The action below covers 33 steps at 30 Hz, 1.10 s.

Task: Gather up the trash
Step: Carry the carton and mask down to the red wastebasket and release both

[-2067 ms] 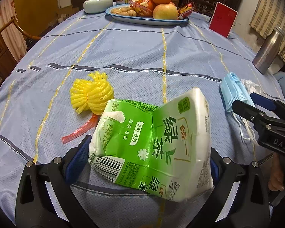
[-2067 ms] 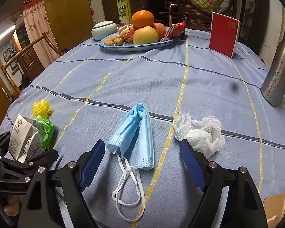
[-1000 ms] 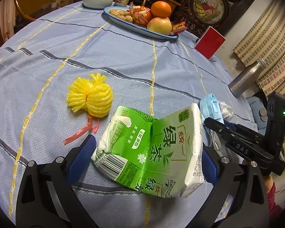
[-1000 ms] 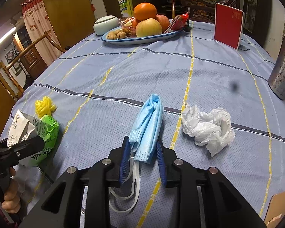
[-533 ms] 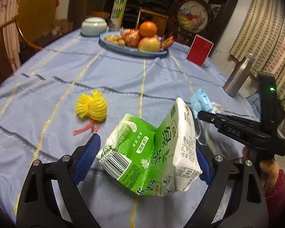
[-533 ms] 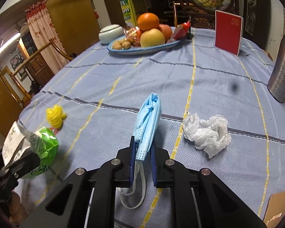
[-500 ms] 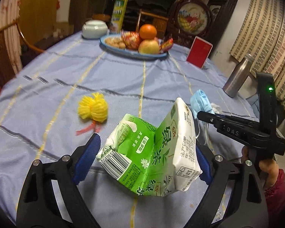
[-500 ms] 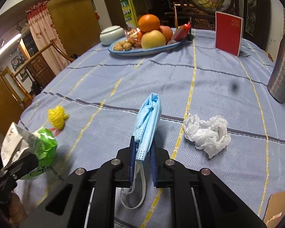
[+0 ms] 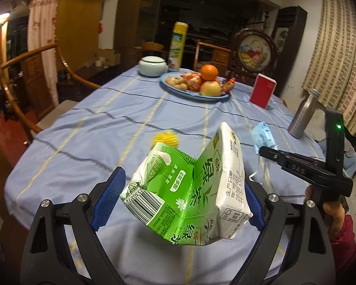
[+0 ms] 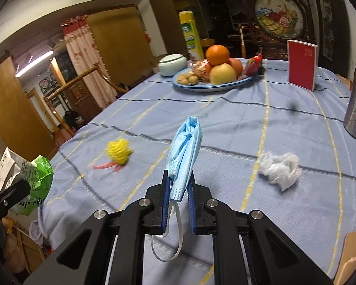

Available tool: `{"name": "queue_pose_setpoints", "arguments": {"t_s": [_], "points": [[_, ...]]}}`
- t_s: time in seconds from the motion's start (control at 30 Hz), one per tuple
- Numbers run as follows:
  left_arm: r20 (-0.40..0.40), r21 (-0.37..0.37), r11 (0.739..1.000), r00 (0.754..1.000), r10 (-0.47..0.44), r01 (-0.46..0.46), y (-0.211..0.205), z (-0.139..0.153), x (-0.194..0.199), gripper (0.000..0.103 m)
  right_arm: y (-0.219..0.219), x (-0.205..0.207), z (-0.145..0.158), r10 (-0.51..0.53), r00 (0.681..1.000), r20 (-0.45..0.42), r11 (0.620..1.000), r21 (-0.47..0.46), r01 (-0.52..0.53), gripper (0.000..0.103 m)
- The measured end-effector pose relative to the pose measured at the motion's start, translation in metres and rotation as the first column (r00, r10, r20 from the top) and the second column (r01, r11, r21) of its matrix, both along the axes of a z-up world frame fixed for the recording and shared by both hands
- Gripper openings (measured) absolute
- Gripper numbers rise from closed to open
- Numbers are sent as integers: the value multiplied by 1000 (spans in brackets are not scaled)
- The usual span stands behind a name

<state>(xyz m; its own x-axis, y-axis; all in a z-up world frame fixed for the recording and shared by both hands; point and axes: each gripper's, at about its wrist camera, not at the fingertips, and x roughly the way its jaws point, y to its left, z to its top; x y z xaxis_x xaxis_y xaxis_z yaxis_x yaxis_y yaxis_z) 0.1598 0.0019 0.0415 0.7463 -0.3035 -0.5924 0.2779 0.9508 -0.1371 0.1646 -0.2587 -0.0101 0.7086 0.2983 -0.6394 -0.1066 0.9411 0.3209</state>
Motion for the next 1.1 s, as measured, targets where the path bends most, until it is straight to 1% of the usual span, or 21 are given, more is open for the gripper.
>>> {"name": "queue_pose_setpoints", "arguments": {"t_s": [0.07,0.2,0.4,0.6,0.7,0.83,1.0,1.07,1.1], "points": [[6,5,1000,1000,29,-29,13,2,-10,86,9,-8,4,11,1000,15,1000,-18,-11,15],[23,9,997,997,75,-75,39,6,-31,86,27,-25,15,46,998,40,999,-24,-45,15],[28,17,992,992,124,-125,73,6,-57,86,55,-48,33,94,992,79,995,-38,-92,14],[8,75,982,985,171,-171,109,-7,-84,86,92,-68,46,153,983,105,987,-69,-146,14],[-24,107,976,981,195,-191,131,-19,-96,86,113,-78,51,186,976,115,981,-82,-178,14],[-69,117,969,971,227,-218,162,-38,-107,86,143,-86,52,242,964,107,969,-75,-235,14],[-132,104,960,953,273,-261,205,-66,-115,87,184,-94,48,312,947,75,949,-76,-307,14],[-180,87,953,936,302,-291,225,-84,-116,87,200,-99,47,341,938,64,938,-86,-335,14],[-212,65,951,927,308,-302,236,-94,-115,89,208,-101,46,355,933,57,932,-92,-349,14]]}}
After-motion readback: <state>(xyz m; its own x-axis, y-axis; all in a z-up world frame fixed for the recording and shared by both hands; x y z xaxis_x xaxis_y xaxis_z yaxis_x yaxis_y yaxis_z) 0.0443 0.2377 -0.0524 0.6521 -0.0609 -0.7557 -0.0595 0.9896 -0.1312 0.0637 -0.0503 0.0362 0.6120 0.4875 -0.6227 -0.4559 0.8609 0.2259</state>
